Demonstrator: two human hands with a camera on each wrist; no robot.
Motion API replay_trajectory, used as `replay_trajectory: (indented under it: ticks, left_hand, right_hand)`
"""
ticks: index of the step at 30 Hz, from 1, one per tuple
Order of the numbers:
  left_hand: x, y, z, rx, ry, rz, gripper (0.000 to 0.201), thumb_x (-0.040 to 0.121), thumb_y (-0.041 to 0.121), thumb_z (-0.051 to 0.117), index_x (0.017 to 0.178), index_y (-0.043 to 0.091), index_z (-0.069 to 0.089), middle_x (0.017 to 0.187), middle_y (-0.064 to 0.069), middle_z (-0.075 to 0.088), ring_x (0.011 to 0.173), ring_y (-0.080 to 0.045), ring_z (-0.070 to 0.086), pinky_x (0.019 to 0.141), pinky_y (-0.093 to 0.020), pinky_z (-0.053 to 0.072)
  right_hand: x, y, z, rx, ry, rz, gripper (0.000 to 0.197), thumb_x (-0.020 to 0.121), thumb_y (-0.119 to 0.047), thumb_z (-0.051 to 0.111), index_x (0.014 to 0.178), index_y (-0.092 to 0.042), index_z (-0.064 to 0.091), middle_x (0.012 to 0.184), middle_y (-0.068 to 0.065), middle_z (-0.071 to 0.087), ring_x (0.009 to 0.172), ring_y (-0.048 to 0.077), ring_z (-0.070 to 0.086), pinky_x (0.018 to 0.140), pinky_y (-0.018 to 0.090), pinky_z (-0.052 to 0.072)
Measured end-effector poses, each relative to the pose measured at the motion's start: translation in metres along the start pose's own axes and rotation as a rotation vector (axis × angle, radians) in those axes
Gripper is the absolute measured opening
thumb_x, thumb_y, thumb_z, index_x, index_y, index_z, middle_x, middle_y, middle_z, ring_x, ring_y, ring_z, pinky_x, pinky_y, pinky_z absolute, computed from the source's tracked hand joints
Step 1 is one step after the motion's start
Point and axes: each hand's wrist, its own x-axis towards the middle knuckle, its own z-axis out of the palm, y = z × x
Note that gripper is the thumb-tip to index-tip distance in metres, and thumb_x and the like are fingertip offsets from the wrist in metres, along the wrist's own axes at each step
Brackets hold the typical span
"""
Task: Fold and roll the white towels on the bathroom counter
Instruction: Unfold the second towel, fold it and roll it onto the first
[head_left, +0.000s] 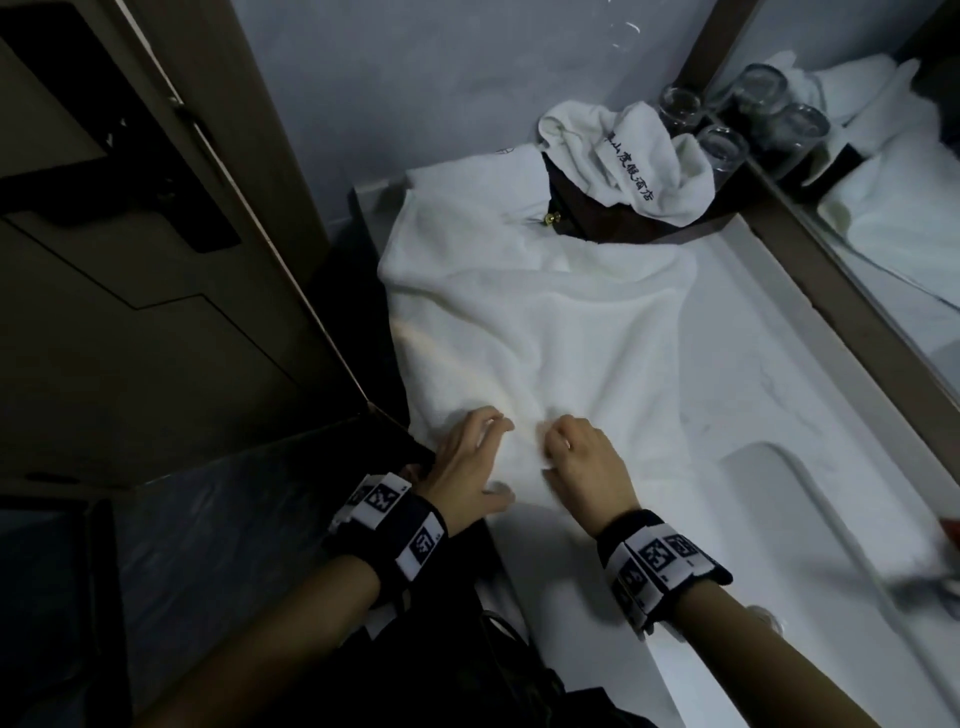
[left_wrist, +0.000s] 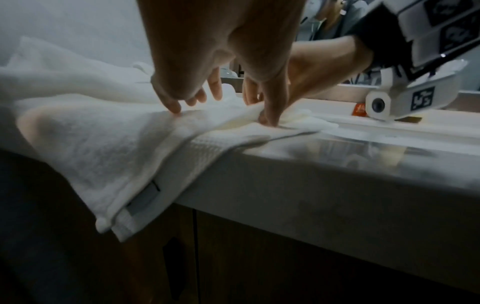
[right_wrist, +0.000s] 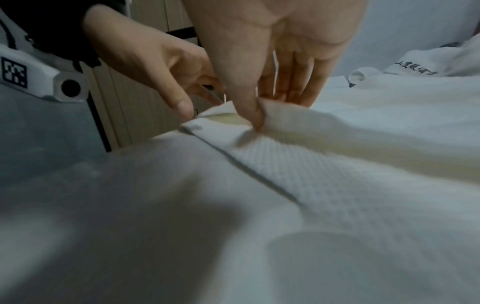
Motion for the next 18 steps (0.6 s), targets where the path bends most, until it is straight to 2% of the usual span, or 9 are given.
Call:
replay_trajectory:
  ticks: [3, 6, 9, 11, 12, 14, 16, 18]
  left_hand:
    - [0.002, 0.006, 0.009, 0.149, -0.03, 0.03, 0.071, 0.065, 0.014, 0.065, 0.13, 0.015, 0.037, 0.135, -0.006, 0.034, 0.124, -0.024, 0.034, 0.103, -0.032, 0.029]
    - [0.002, 0.006, 0.012, 0.232, -0.047, 0.018, 0.067, 0.07, 0.019, 0.066, 0.13, 0.021, 0.037, 0.135, -0.001, 0.037, 0.123, -0.022, 0.036, 0.102, -0.035, 0.031]
    - [-0.004, 0.006, 0.009, 0.354, -0.067, 0.118, 0.057, 0.072, 0.026, 0.068, 0.124, 0.021, 0.046, 0.131, 0.0, 0.047, 0.122, -0.019, 0.043, 0.099, -0.034, 0.036]
    - [-0.008, 0.009, 0.006, 0.501, -0.054, 0.185, 0.053, 0.055, 0.036, 0.081, 0.104, 0.024, 0.063, 0.107, 0.004, 0.065, 0.099, -0.013, 0.062, 0.082, -0.025, 0.05]
    - [-0.009, 0.01, 0.005, 0.56, -0.048, 0.214, 0.05, 0.045, 0.04, 0.085, 0.09, 0.026, 0.067, 0.092, 0.007, 0.068, 0.085, -0.01, 0.066, 0.072, -0.02, 0.053]
    - [-0.008, 0.009, 0.003, 0.557, -0.012, 0.258, 0.039, 0.04, 0.039, 0.087, 0.07, 0.025, 0.067, 0.077, 0.009, 0.068, 0.071, -0.009, 0.067, 0.063, -0.019, 0.054]
    - [-0.005, 0.005, -0.002, 0.488, -0.024, 0.265, 0.028, 0.052, 0.026, 0.086, 0.069, 0.018, 0.065, 0.081, 0.002, 0.068, 0.074, -0.014, 0.066, 0.066, -0.023, 0.054]
    - [-0.002, 0.002, -0.005, 0.446, -0.111, 0.187, 0.019, 0.076, 0.021, 0.068, 0.092, 0.013, 0.061, 0.105, -0.004, 0.06, 0.099, -0.019, 0.057, 0.086, -0.031, 0.045]
  right_hand:
    - [-0.01, -0.004, -0.006, 0.033, 0.084, -0.021, 0.035, 0.042, -0.002, 0.088, 0.064, -0.003, 0.061, 0.059, 0.007, 0.059, 0.05, 0.022, 0.059, 0.036, 0.019, 0.037]
    - [-0.017, -0.006, -0.006, 0.082, 0.13, -0.062, 0.033, 0.043, 0.001, 0.087, 0.065, -0.001, 0.062, 0.059, 0.009, 0.058, 0.048, 0.022, 0.058, 0.033, 0.019, 0.035]
    - [-0.025, -0.008, 0.001, 0.18, 0.061, -0.103, 0.03, 0.048, 0.006, 0.082, 0.072, 0.002, 0.064, 0.063, 0.014, 0.06, 0.05, 0.025, 0.06, 0.034, 0.02, 0.038]
    - [-0.03, -0.006, 0.008, 0.24, -0.006, -0.115, 0.026, 0.057, 0.006, 0.077, 0.08, 0.003, 0.064, 0.069, 0.016, 0.062, 0.056, 0.027, 0.063, 0.039, 0.024, 0.043]
    - [-0.033, -0.004, 0.01, 0.24, -0.022, -0.112, 0.025, 0.061, 0.004, 0.077, 0.083, 0.003, 0.064, 0.073, 0.015, 0.062, 0.06, 0.027, 0.063, 0.041, 0.025, 0.044]
    - [-0.038, 0.002, 0.013, 0.217, -0.022, -0.084, 0.027, 0.064, -0.002, 0.079, 0.085, 0.0, 0.063, 0.077, 0.013, 0.062, 0.064, 0.027, 0.063, 0.047, 0.026, 0.045]
    - [-0.042, 0.007, 0.015, 0.2, -0.011, -0.046, 0.028, 0.064, -0.007, 0.081, 0.083, -0.002, 0.062, 0.078, 0.011, 0.062, 0.066, 0.027, 0.061, 0.055, 0.027, 0.044]
    - [-0.041, 0.006, 0.016, 0.2, -0.007, -0.025, 0.025, 0.068, -0.008, 0.079, 0.085, -0.002, 0.061, 0.08, 0.012, 0.062, 0.069, 0.029, 0.061, 0.06, 0.027, 0.045]
